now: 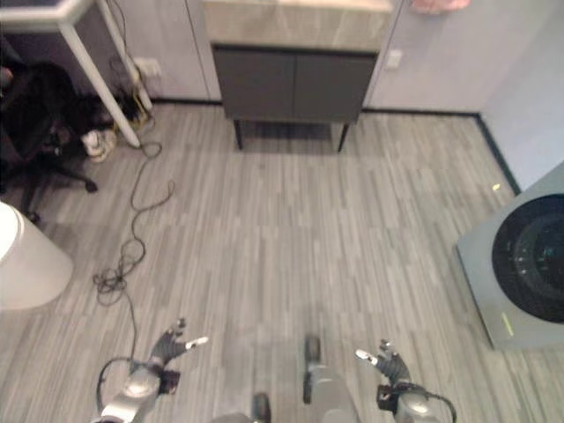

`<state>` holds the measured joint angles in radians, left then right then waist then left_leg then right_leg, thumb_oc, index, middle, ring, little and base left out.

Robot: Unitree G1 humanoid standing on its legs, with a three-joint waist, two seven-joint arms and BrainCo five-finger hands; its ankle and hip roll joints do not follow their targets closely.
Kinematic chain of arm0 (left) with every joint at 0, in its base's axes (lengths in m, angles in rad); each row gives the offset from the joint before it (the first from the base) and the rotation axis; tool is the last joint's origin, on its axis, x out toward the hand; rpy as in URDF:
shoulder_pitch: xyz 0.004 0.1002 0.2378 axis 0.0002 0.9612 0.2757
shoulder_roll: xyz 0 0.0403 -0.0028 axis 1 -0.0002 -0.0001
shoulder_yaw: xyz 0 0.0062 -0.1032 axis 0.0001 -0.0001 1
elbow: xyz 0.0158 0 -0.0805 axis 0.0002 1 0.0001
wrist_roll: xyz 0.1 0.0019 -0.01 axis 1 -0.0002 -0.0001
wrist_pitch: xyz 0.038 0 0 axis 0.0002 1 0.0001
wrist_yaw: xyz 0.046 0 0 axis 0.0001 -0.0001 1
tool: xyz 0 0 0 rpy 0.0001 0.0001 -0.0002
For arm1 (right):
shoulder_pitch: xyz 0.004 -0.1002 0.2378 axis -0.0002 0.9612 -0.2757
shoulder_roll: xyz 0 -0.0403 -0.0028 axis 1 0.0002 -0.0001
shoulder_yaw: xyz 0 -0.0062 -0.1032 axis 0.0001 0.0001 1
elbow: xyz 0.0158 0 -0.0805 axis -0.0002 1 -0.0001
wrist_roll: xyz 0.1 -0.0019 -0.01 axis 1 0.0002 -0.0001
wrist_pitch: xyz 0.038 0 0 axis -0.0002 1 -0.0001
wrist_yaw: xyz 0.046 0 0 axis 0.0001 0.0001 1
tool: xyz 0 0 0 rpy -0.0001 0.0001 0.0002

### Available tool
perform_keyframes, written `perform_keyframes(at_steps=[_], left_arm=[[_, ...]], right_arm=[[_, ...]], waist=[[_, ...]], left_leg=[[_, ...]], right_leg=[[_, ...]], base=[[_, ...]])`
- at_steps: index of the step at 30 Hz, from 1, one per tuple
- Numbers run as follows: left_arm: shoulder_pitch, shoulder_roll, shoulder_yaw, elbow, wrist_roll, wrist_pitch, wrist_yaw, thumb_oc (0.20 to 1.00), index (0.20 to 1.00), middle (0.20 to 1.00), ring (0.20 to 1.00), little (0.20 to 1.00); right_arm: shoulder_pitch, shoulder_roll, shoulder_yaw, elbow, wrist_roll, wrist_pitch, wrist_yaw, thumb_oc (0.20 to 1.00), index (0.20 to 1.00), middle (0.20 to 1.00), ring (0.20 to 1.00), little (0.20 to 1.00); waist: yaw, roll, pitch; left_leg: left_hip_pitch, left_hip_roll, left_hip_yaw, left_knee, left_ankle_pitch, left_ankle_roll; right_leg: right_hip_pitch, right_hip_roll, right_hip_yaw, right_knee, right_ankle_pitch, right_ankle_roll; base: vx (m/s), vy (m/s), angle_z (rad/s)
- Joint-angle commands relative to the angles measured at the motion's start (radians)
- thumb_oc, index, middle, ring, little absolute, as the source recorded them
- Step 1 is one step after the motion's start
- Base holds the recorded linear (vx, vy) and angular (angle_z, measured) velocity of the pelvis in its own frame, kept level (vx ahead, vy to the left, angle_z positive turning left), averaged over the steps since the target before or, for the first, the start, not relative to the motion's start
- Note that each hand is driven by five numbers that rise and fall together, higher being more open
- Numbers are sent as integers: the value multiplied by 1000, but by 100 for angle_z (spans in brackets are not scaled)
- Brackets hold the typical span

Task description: Put brush and paste in cup on sink, flatten towel.

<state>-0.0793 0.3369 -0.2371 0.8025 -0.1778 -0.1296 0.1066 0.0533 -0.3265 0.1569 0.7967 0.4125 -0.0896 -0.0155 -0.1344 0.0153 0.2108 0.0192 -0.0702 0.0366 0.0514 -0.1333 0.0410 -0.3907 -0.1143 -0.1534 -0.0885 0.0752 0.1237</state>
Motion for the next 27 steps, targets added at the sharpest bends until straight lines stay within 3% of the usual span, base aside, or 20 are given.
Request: perform_keyframes(at_steps=[1, 3, 4, 5, 6, 7, 8, 10, 12, 15, 16, 17, 18, 19, 20, 23, 24, 25, 26, 27], left_arm=[[102, 49, 17, -98, -4, -27, 1, 1000, 1000, 1000, 1000, 1000], [99, 45, 15, -83, -12, -24, -2, 1000, 1000, 1000, 1000, 1000], [99, 40, 11, -76, -23, -20, -7, 1000, 1000, 1000, 1000, 1000], [94, 31, 11, -48, -40, -8, -12, 1000, 1000, 1000, 1000, 1000], [89, 31, 11, -46, -49, -1, -18, 1000, 1000, 1000, 1000, 1000], [89, 31, 11, -46, -49, -1, -18, 1000, 1000, 1000, 1000, 1000], [79, 25, 11, -45, -95, 1, -20, 1000, 1000, 1000, 1000, 1000], [68, 19, 6, -30, -101, -1, -2, 1000, 1000, 1000, 1000, 1000], [65, 21, 17, -47, -106, -18, 12, 1000, 1000, 1000, 1000, 1000], [70, 36, 29, -44, -104, -22, 7, 1000, 1000, 1000, 1000, 1000], [88, 45, 43, -49, -96, -28, 13, 1000, 1000, 1000, 1000, 1000], [88, 45, 43, -49, -96, -28, 13, 1000, 1000, 1000, 1000, 1000], [104, 46, 58, -45, -101, -26, 29, 1000, 1000, 1000, 1000, 1000], [104, 46, 58, -45, -101, -26, 29, 1000, 1000, 1000, 1000, 1000], [135, 64, 79, -58, -99, -29, 33, 1000, 1000, 1000, 1000, 1000], [126, 84, 74, -84, -82, -25, 42, 1000, 1000, 1000, 1000, 1000], [120, 95, 77, -75, -83, -25, 53, 1000, 1000, 1000, 1000, 1000], [138, 97, 92, -99, -114, -25, 51, 1000, 1000, 1000, 1000, 1000], [150, 95, 89, -108, -112, -24, 48, 1000, 1000, 1000, 1000, 1000], [144, 92, 82, -105, -103, -24, 43, 1000, 1000, 1000, 1000, 1000]], right_arm=[[-45, -18, -28, -23, 8, -26, 12, 1000, 1000, 1000, 1000, 1000], [-42, -25, -22, -37, 15, -26, 20, 1000, 1000, 1000, 1000, 1000], [-38, -32, -20, -34, 19, -24, 22, 1000, 1000, 1000, 1000, 1000], [-31, -43, -18, -37, 20, -25, 21, 1000, 1000, 1000, 1000, 1000], [-33, -48, -17, -35, 23, -29, 16, 1000, 1000, 1000, 1000, 1000], [-33, -48, -17, -35, 23, -29, 16, 1000, 1000, 1000, 1000, 1000], [-37, -58, -21, -38, 50, -34, -8, 1000, 1000, 1000, 1000, 1000], [-41, -61, -30, -28, 70, -36, -21, 1000, 1000, 1000, 1000, 1000], [-58, -69, -28, -32, 53, -36, -26, 1000, 1000, 1000, 1000, 1000], [-66, -63, -24, -24, 65, -37, -18, 1000, 1000, 1000, 1000, 1000], [-78, -59, 6, -23, 36, -50, -16, 1000, 1000, 1000, 1000, 1000], [-78, -59, 6, -23, 36, -50, -16, 1000, 1000, 1000, 1000, 1000], [-93, -50, 33, -1, 5, -46, -24, 1000, 1000, 1000, 1000, 1000], [-93, -50, 33, -1, 5, -46, -24, 1000, 1000, 1000, 1000, 1000], [-93, -43, 45, -21, -15, -37, -14, 1000, 1000, 1000, 1000, 1000], [-79, -24, 44, -56, -19, -42, -9, 1000, 1000, 1000, 1000, 1000], [-84, -11, 45, -58, -38, -38, -14, 1000, 1000, 1000, 1000, 1000], [-91, -11, 53, -74, -56, -28, -4, 1000, 1000, 1000, 1000, 1000], [-85, -11, 54, -79, -67, -20, -6, 1000, 1000, 1000, 1000, 1000], [-88, -11, 52, -86, -64, -26, 1, 1000, 1000, 1000, 1000, 1000]], waist=[[-19, -10, -17], [-26, -4, -27], [-29, 1, -35], [-27, -4, -42], [-15, -16, -35], [-16, -14, -35], [17, -27, -3], [27, -34, 10], [53, -45, 2], [82, -47, -9], [136, -31, -13], [136, -31, -13], [168, -34, -18], [169, -32, -20], [182, -38, -37], [196, -53, -34], [195, -61, -23], [189, -20, 10], [177, -3, 17], [158, 13, 27]], left_leg=[[213, 119, 69, 14, -26, -90], [212, 138, 65, 47, 25, -106], [191, 152, 52, 125, 92, -120], [81, 206, 67, 398, 265, -132], [17, 247, 96, 519, 306, -126], [14, 249, 94, 523, 304, -127], [-106, 291, 128, 748, 272, -122], [-185, 290, 134, 828, 245, -133], [-319, 121, 138, 702, 176, -98], [-414, 142, 175, 403, 172, -82], [-420, 125, 42, -20, 270, -98], [-420, 125, 42, -21, 270, -98], [-473, 135, -78, -111, 319, -127], [-475, 136, -79, -111, 320, -128], [-494, 151, -85, -26, 324, -126], [-524, 120, -75, 88, 333, -100], [-475, 116, -27, 110, 287, -71], [-357, 125, 37, 86, 245, -42], [-318, 120, 42, 78, 232, -34], [-261, 112, 52, 44, 225, -28]], right_leg=[[-24, -37, 75, 193, 107, 66], [-18, -2, 82, 221, 90, 47], [7, 27, 73, 229, 73, 27], [73, 60, 50, 222, 30, -32], [119, 77, 43, 212, -1, -66], [118, 78, 42, 212, -1, -66], [194, 104, 38, 204, -68, -111], [218, 107, 34, 197, -89, -123], [270, 94, 52, 159, -73, -104], [363, 103, 68, 104, -112, -74], [455, 134, 117, 67, -153, -54], [455, 134, 117, 67, -153, -54], [511, 123, 169, 79, -192, -49], [509, 124, 170, 79, -191, -50], [545, 123, 236, 121, -252, -46], [525, 114, 230, 281, -237, -30], [424, 82, 181, 552, -49, 16], [268, 4, 2, 801, 98, 38], [233, 4, -3, 843, 85, 54], [152, 72, -4, 875, 38, 51]], base=[[564, -267, 49], [365, -222, 51], [530, -446, 84], [726, -651, 89], [542, -519, 75], [564, -543, 43], [519, -451, 25], [387, -286, 26], [451, -34, 8], [730, 11, -8], [783, 153, -57], [1020, 224, -103], [452, 87, -121], [947, 231, -154], [491, 144, -145], [746, 275, -152], [782, 629, -101], [951, 706, -94], [827, 667, -96], [606, 366, -68]])
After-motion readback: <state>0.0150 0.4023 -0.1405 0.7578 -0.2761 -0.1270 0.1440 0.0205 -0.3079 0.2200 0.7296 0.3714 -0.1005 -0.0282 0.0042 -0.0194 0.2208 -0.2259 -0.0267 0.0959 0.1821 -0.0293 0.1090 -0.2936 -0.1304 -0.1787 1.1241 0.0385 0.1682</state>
